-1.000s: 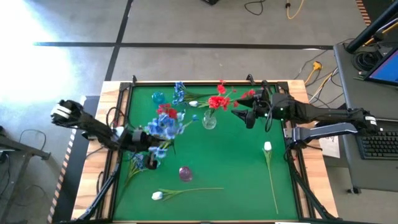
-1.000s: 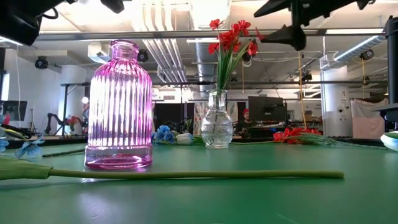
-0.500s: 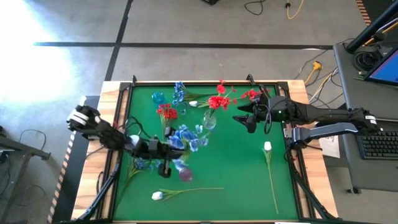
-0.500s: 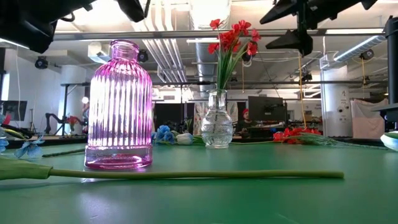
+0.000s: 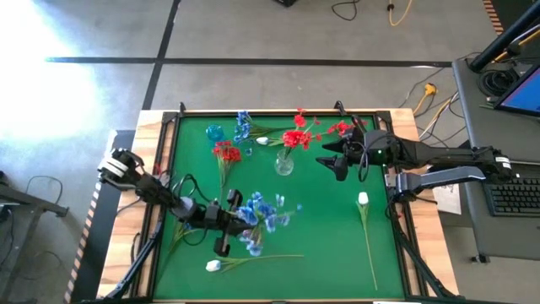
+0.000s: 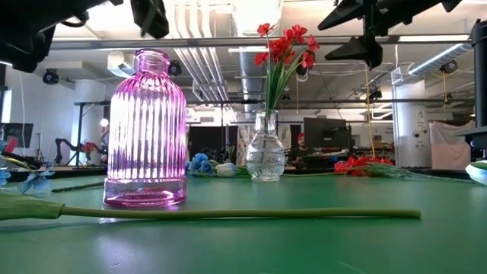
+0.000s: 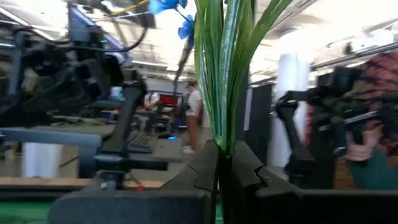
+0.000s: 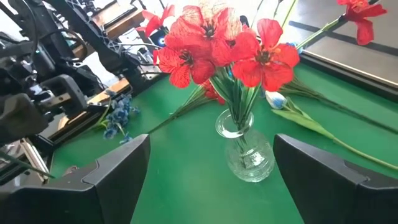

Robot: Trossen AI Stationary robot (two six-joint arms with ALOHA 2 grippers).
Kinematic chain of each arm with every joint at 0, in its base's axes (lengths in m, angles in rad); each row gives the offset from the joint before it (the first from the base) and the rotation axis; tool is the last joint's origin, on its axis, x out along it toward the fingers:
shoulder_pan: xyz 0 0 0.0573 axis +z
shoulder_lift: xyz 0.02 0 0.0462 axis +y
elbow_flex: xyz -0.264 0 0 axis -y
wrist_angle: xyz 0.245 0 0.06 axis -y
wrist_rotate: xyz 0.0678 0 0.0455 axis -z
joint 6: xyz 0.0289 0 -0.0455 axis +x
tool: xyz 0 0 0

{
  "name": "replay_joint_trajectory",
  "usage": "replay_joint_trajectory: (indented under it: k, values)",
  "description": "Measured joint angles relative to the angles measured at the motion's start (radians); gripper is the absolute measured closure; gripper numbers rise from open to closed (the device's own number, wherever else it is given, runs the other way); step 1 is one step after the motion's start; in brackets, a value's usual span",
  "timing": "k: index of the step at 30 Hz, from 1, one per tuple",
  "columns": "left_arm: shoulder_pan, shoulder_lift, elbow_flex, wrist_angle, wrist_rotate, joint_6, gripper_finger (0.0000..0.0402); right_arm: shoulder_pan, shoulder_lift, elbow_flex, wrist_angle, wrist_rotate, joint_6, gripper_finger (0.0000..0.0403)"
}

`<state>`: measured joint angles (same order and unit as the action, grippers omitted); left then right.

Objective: Sort flowers into vase by color
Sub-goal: Put the top left blue flowers into the bottom violet vase

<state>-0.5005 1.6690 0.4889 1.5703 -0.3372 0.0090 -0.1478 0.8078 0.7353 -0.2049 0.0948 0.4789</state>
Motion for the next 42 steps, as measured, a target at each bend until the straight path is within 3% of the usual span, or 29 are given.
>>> replay_joint_trajectory:
  k: [18, 27, 42]
  values:
    - [0.003, 0.015, -0.020, 0.000, -0.020, 0.114, 0.0401, 0.000, 0.000, 0.000, 0.000, 0.001, -0.008, 0.0071]
    - [0.003, 0.098, -0.015, -0.001, -0.012, 0.080, 0.0401, 0.000, 0.000, 0.000, 0.001, 0.002, -0.008, 0.0071]
    - [0.004, 0.099, -0.039, 0.000, -0.020, 0.042, 0.0398, 0.000, 0.000, 0.000, 0.000, 0.002, -0.008, 0.0071]
